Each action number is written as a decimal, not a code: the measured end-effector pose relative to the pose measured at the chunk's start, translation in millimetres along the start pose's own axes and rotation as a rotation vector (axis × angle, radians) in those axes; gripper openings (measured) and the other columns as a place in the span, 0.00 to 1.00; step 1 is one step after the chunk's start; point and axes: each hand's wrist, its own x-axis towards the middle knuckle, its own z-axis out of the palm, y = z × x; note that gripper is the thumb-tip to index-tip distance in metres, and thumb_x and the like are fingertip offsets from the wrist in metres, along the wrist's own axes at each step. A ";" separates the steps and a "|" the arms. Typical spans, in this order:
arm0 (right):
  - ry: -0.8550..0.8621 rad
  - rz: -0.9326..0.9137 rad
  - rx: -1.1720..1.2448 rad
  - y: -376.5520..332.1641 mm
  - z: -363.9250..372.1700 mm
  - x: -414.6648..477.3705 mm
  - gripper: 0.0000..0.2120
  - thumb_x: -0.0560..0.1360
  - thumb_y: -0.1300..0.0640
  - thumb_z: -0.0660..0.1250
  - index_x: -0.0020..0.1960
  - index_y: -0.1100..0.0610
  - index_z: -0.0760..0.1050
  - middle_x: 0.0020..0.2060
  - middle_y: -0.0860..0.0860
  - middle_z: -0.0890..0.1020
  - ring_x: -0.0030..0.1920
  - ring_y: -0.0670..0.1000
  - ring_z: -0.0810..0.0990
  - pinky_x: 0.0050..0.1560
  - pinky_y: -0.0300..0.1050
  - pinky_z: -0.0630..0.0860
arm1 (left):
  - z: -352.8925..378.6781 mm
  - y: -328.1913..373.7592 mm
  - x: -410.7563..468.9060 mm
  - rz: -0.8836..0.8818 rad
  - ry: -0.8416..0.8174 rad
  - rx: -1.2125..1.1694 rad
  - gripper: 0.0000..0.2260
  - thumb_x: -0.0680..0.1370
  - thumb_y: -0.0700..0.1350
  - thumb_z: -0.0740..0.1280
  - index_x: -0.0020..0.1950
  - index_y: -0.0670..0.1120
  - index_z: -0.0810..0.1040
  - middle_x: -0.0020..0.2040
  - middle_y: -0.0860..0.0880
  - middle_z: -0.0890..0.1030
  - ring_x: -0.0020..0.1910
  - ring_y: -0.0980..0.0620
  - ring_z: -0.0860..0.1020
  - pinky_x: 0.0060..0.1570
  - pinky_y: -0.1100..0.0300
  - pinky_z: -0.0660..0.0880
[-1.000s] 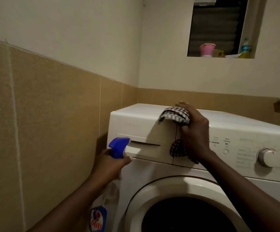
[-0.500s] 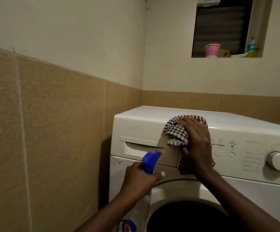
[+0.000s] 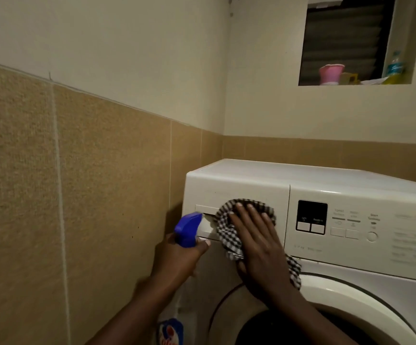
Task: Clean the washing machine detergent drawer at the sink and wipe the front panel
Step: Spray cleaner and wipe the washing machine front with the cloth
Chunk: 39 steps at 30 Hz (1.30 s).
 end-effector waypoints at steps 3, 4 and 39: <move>-0.092 -0.145 -0.009 -28.6 23.4 28.9 0.30 0.72 0.52 0.57 0.73 0.58 0.68 0.74 0.54 0.66 0.75 0.54 0.61 0.73 0.53 0.57 | -10.6 0.3 9.1 -0.024 0.088 -0.011 0.10 0.72 0.40 0.74 0.50 0.46 0.76 0.38 0.49 0.80 0.31 0.52 0.78 0.22 0.67 0.74; -0.122 -0.189 -0.027 -37.1 29.5 39.6 0.29 0.72 0.52 0.57 0.71 0.59 0.70 0.73 0.55 0.68 0.75 0.54 0.63 0.73 0.52 0.56 | -13.5 -0.5 12.1 -0.032 0.106 0.014 0.11 0.72 0.40 0.74 0.53 0.44 0.78 0.39 0.47 0.82 0.31 0.50 0.79 0.23 0.66 0.75; -0.144 -0.026 -0.039 -15.4 1.6 2.3 0.29 0.64 0.57 0.75 0.65 0.57 0.76 0.62 0.53 0.79 0.61 0.53 0.78 0.63 0.47 0.72 | -6.5 -7.4 -5.3 -0.009 -0.083 -0.037 0.20 0.71 0.43 0.75 0.61 0.45 0.75 0.51 0.44 0.82 0.30 0.48 0.79 0.28 0.59 0.75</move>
